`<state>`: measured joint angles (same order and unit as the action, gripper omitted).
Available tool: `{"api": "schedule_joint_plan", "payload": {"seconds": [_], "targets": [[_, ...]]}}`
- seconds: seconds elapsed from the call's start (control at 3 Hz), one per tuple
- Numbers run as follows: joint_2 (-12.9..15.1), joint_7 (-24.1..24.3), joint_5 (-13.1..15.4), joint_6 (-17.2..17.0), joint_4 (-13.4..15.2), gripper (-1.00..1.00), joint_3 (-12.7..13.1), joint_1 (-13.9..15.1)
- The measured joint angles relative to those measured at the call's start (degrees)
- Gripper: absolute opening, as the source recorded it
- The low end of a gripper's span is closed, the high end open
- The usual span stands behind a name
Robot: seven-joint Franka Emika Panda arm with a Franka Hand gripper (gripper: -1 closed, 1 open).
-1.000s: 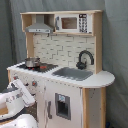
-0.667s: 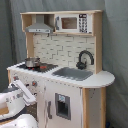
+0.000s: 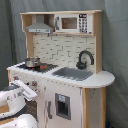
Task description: Play with the kitchen
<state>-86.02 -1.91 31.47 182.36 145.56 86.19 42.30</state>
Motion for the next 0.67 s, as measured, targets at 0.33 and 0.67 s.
{"api": "schedule_joint_plan", "payload": {"seconds": [0.33, 0.67], "targets": [[0.3, 2.0, -1.1, 5.1, 0.0, 1.0, -1.9, 1.4], [0.3, 2.8, -3.8, 9.9, 0.0, 1.0, -3.1, 4.2]]}}
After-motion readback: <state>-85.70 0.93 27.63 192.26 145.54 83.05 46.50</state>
